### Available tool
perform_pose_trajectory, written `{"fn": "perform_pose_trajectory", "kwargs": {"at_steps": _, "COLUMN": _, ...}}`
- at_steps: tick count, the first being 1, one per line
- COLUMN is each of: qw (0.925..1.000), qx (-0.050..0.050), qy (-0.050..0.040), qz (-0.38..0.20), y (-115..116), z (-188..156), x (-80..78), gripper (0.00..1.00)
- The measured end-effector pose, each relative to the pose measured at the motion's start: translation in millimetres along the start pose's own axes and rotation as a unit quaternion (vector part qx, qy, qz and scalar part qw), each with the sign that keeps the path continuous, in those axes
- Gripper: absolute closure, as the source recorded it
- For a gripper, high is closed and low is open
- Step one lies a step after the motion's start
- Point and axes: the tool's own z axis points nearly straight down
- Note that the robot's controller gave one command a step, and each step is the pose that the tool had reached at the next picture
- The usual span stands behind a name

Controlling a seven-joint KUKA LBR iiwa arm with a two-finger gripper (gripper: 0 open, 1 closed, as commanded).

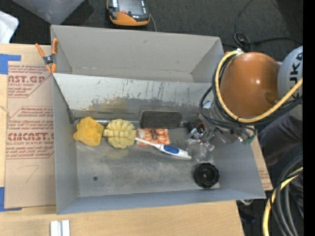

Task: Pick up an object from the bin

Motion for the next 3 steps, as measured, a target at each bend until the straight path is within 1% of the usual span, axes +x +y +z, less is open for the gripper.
{"fn": "perform_pose_trajectory", "kwargs": {"at_steps": 1, "qw": 0.9972, "qx": 0.002, "qy": -0.002, "qz": 0.075, "y": -23.8, "z": 77.2, "x": 45.2, "gripper": 1.0}}
{"fn": "perform_pose_trajectory", "kwargs": {"at_steps": 2, "qw": 0.998, "qx": -0.001, "qy": 0.0045, "qz": 0.063, "y": -20.7, "z": 79.0, "x": 39.8, "gripper": 1.0}}
{"fn": "perform_pose_trajectory", "kwargs": {"at_steps": 3, "qw": 0.9999, "qx": -0.001, "qy": 0.0028, "qz": 0.017, "y": -19.6, "z": 42.9, "x": 8.2, "gripper": 1.0}}
